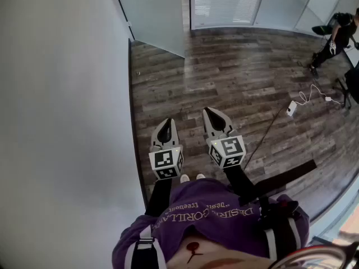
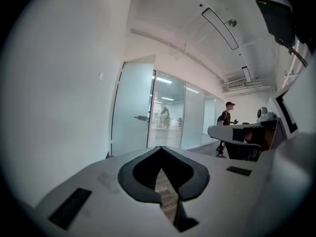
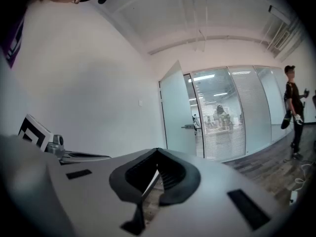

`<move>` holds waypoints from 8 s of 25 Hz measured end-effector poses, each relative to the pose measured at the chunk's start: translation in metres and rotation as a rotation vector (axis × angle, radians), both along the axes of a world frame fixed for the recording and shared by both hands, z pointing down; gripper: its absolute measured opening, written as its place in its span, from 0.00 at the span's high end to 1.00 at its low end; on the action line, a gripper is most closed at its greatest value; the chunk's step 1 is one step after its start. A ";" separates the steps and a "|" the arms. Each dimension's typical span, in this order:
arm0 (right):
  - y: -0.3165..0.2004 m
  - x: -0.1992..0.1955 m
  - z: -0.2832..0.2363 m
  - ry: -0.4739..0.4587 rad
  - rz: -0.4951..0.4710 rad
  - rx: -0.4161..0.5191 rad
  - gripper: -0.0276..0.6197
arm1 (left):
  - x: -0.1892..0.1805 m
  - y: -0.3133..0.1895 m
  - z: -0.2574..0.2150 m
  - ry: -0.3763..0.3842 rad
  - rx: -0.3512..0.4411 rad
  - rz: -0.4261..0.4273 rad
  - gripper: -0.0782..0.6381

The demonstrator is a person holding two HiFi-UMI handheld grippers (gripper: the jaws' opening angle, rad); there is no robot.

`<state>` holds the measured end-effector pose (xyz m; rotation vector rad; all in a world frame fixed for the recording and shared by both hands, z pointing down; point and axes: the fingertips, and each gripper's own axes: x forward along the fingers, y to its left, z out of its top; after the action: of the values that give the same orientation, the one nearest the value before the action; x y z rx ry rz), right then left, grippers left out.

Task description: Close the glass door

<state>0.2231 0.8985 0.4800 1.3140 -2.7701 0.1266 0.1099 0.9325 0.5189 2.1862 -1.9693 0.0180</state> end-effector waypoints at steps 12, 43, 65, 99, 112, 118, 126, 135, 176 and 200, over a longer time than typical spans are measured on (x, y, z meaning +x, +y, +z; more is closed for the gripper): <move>-0.001 -0.011 -0.005 0.003 -0.006 0.003 0.97 | -0.008 0.000 -0.001 -0.001 -0.008 0.000 0.89; -0.035 -0.056 0.024 0.018 0.045 -0.037 0.97 | -0.063 -0.012 0.048 0.072 -0.093 -0.030 0.89; -0.243 -0.058 0.008 0.031 -0.064 -0.025 0.97 | -0.049 -0.220 0.025 0.026 -0.104 -0.091 0.89; -0.436 -0.225 -0.008 0.028 0.005 -0.011 0.97 | -0.215 -0.425 0.010 0.032 -0.084 -0.014 0.89; -0.510 -0.238 0.000 0.035 -0.040 -0.042 0.97 | -0.221 -0.492 0.025 0.056 -0.138 -0.050 0.89; -0.585 -0.231 -0.011 0.023 -0.043 -0.025 0.97 | -0.219 -0.571 0.008 0.024 -0.105 -0.054 0.89; -0.663 -0.226 -0.015 0.021 -0.062 -0.037 0.97 | -0.199 -0.649 -0.002 0.016 -0.100 -0.032 0.89; -0.721 -0.213 -0.013 0.008 -0.067 -0.041 0.97 | -0.197 -0.703 -0.003 0.017 -0.093 -0.071 0.89; -0.885 -0.290 -0.030 0.021 0.222 -0.030 0.97 | -0.302 -1.010 -0.045 -0.856 0.117 0.456 0.72; -0.908 -0.310 -0.024 0.005 0.267 -0.034 0.97 | -0.285 -1.072 -0.019 -1.533 0.188 0.598 0.68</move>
<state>-0.0868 -0.0092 0.4557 1.6652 -2.5621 0.1835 -0.1751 -0.1399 0.5000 3.1098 -1.4706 2.1857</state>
